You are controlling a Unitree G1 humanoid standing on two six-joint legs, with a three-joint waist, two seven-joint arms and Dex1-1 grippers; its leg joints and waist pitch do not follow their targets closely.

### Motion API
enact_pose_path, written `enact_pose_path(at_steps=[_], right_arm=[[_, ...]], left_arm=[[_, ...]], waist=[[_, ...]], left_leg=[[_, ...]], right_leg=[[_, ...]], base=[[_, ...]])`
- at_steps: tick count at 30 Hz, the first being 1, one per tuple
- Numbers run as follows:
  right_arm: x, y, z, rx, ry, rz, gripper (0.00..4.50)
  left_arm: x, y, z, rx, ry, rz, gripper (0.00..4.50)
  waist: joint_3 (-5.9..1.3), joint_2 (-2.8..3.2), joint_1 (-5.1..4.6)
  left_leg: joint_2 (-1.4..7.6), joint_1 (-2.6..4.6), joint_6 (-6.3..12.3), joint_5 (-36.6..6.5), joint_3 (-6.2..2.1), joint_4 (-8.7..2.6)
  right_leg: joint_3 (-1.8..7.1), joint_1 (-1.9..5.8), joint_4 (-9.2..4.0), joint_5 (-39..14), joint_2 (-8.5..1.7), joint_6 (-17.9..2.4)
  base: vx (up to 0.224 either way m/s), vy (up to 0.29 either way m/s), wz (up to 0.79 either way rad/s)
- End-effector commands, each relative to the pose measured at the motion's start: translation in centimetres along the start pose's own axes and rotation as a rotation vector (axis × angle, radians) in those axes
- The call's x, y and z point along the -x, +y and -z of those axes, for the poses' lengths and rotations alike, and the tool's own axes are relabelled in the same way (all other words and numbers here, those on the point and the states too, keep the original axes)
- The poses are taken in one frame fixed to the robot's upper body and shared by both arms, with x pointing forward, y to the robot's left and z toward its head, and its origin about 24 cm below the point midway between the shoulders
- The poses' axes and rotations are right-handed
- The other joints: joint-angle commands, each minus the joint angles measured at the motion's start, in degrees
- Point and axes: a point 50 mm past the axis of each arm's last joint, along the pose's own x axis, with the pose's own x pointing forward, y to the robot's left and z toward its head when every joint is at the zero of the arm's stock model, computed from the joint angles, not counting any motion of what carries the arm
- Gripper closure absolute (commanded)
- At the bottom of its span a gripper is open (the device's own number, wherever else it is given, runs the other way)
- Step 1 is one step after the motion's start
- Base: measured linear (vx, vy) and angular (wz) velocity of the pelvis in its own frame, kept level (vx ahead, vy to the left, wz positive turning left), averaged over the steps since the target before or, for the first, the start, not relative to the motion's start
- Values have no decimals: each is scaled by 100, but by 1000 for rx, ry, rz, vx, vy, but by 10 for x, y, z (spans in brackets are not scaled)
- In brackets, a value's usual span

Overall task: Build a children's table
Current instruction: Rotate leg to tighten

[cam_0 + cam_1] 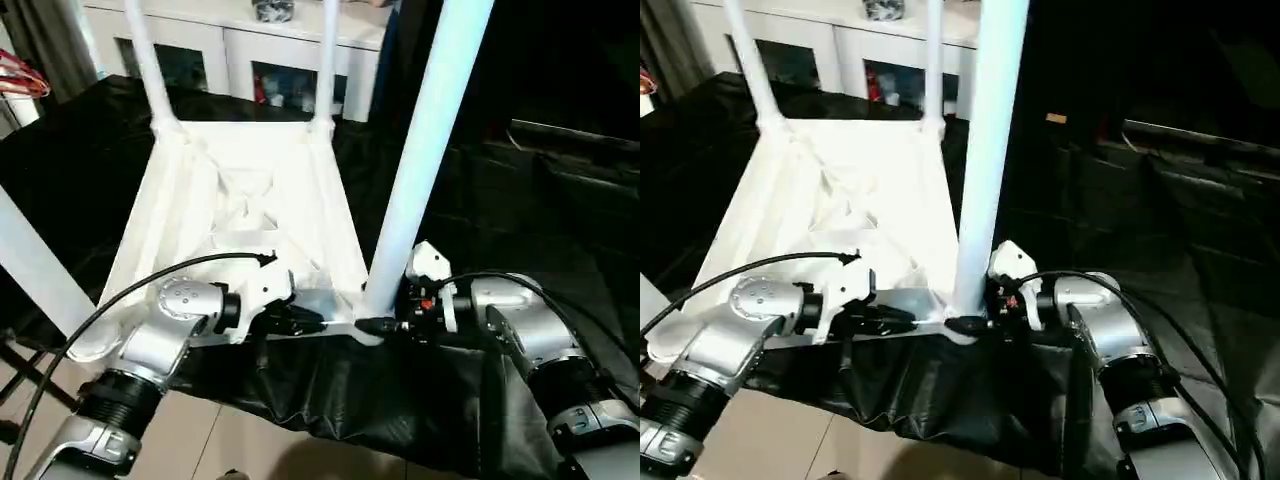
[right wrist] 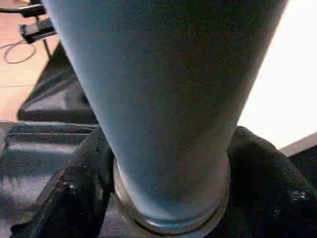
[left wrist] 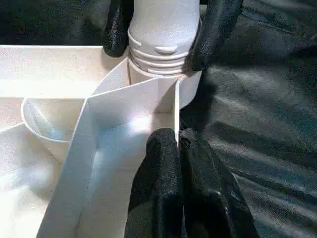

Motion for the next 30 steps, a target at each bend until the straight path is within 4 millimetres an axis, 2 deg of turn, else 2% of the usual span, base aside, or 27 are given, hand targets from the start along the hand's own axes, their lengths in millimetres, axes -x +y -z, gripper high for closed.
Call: enact_pose_path(at_steps=[1, 3, 4, 5, 9, 10, 12, 13, 14, 18, 21, 22, 24, 27, 30], right_arm=[[2, -2, -8, 29, -10, 10, 141], [0, -1, -7, 25, -13, 14, 148], [-2, 0, -6, 22, -18, 19, 166], [-7, -1, -4, 14, -27, 59, 170], [-23, -3, -2, -15, -63, 192, 178], [-33, -7, 0, -47, -67, 296, 178], [-38, -8, 1, -64, -71, 347, 179], [-49, -10, 1, -123, -92, 453, 180], [-53, -11, 1, -140, -97, 483, 180], [-79, -6, -5, -149, -89, 598, 180], [-91, 0, -10, -157, -117, 587, 180], [-92, 2, -13, -166, -146, 566, 180], [-89, 1, -18, -167, -188, 545, 124], [-81, -1, -18, -168, -207, 527, 100], [-68, -5, -17, -130, -194, 492, 64]], left_arm=[[-8, -3, -17, -63, -72, 47, 450], [-9, -2, -18, -60, -73, 32, 450], [-11, 0, -18, -56, -69, 14, 450], [-14, 3, -19, -44, -61, -29, 450], [-22, 14, -22, -17, -39, -147, 450], [-29, 18, -27, -4, -40, -202, 450], [-33, 20, -29, 4, -41, -229, 450], [-41, 23, -35, 19, -45, -285, 450], [-44, 24, -37, 24, -47, -304, 450], [-63, 25, -46, 61, -65, -392, 450], [-70, 24, -48, 65, -66, -423, 450], [-71, 22, -48, 62, -68, -416, 450], [-71, 20, -46, 50, -75, -396, 450], [-67, 18, -43, 26, -79, -370, 450], [-59, 16, -39, 2, -79, -329, 450]], waist=[[-347, -4, -22], [-348, -5, -25], [-345, -7, -25], [-338, -4, -39], [-338, -14, -74], [-336, -16, -89], [-339, -15, -142], [-340, -15, -182], [-338, -9, -221], [-367, 15, -268], [-370, 4, -266], [-369, 6, -262], [-363, -6, -266], [-362, 5, -259], [-388, -7, -250]], left_leg=[[322, 102, 273, -1063, -133, -369], [322, 100, 258, -1066, -139, -372], [319, 105, 250, -1093, -138, -372], [322, 103, 237, -1119, -137, -373], [310, 111, 132, -1141, -155, -386], [302, 114, 100, -1174, -159, -383], [290, 103, 67, -1202, -170, -386], [295, 107, 64, -1200, -165, -382], [292, 101, 39, -1184, -169, -389], [280, 87, 83, -1049, -162, -372], [270, 81, 160, -1025, -151, -366], [273, 77, 191, -1032, -153, -368], [279, 78, 206, -1093, -154, -374], [281, 83, 206, -1147, -156, -374], [287, 64, 277, -1023, -158, -360]], right_leg=[[381, 272, -463, -1519, -545, -972], [378, 277, -464, -1554, -549, -958], [378, 273, -474, -1609, -551, -942], [385, 255, -475, -1638, -548, -935], [386, 261, -502, -1803, -553, -860], [384, 259, -502, -1818, -561, -879], [376, 272, -510, -1867, -568, -876], [385, 260, -513, -1841, -567, -889], [379, 258, -507, -1820, -551, -899], [384, 281, -492, -1500, -552, -955], [385, 289, -494, -1423, -551, -946], [385, 293, -497, -1428, -552, -927], [380, 289, -510, -1521, -547, -891], [382, 285, -519, -1596, -553, -871], [384, 319, -475, -1323, -561, -925]], base=[[0, 0, 0], [0, 0, 0], [0, 0, 0], [0, 0, 0], [0, 0, 0], [0, 0, 0], [0, 0, 0], [0, 0, 0], [0, 0, 0], [0, 0, 0], [0, 0, 0], [0, 0, 0], [0, 0, 0], [0, 0, 0], [0, 0, 0]])
